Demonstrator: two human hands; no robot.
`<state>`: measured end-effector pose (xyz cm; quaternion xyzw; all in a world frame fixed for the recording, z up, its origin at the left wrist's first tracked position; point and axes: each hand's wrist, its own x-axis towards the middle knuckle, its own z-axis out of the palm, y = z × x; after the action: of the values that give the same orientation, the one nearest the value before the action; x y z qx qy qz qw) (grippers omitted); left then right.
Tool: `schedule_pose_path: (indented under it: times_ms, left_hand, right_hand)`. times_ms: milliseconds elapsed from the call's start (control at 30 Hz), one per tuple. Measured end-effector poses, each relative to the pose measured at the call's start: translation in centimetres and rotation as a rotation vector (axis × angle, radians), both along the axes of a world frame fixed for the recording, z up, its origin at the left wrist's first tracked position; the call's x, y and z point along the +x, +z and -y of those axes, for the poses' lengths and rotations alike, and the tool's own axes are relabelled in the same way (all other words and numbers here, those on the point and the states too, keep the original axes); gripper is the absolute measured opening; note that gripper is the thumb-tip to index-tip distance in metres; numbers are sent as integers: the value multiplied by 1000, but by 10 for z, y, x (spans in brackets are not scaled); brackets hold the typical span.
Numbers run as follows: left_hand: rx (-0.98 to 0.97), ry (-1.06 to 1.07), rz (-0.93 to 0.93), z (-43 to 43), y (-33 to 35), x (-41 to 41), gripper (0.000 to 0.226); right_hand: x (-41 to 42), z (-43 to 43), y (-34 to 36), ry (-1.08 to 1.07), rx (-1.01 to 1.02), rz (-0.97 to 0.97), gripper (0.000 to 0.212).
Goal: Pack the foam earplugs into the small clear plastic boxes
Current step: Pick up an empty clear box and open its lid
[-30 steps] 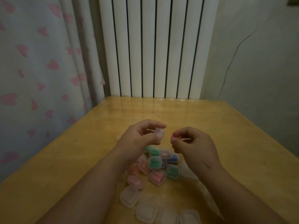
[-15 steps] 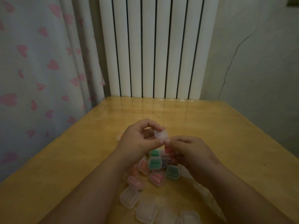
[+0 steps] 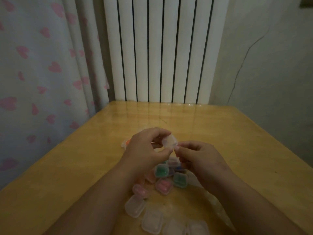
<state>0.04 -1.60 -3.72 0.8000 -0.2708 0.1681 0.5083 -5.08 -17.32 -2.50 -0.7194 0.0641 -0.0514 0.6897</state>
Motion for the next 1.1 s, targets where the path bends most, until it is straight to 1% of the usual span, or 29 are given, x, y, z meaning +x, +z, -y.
schedule_pose_path:
  times_ms: [100, 233, 300, 367, 633, 700, 767, 833, 900, 967, 1100]
  left_hand:
    - [118, 34, 120, 1, -3, 1, 43]
    - [236, 56, 229, 2, -1, 0, 41]
    - [284, 57, 240, 3, 0, -1, 43]
    - [304, 47, 247, 4, 0, -1, 46]
    - [360, 18, 204, 8, -1, -1, 57]
    - [320, 13, 150, 8, -1, -1, 53]
    - [174, -22, 42, 8, -1, -1, 40]
    - [34, -68, -58, 6, 0, -1, 37]
    - [-63, -77, -125, 3, -1, -1, 31]
    - [-118, -76, -161, 1, 0, -1, 25]
    - [-129, -65, -143, 1, 0, 1, 23]
  right_hand:
    - [-1, -2, 2, -4, -20, 15, 6]
    - [-2, -6, 2, -20, -187, 28, 13]
    - [0, -7, 1, -51, -301, 39, 13]
    - [0, -7, 1, -82, -346, 41, 12]
    - [-1, -8, 4, -147, -318, -12, 10]
    - [-1, -7, 5, -142, -308, -5, 11]
    - [-2, -5, 7, -99, -253, 15, 11]
    - [-3, -2, 7, -31, -155, 20, 8]
    - [-1, 0, 6, 4, -90, 2, 10]
    - [0, 0, 4, 41, -43, -44, 15]
    - [0, 1, 2, 116, 64, -83, 17]
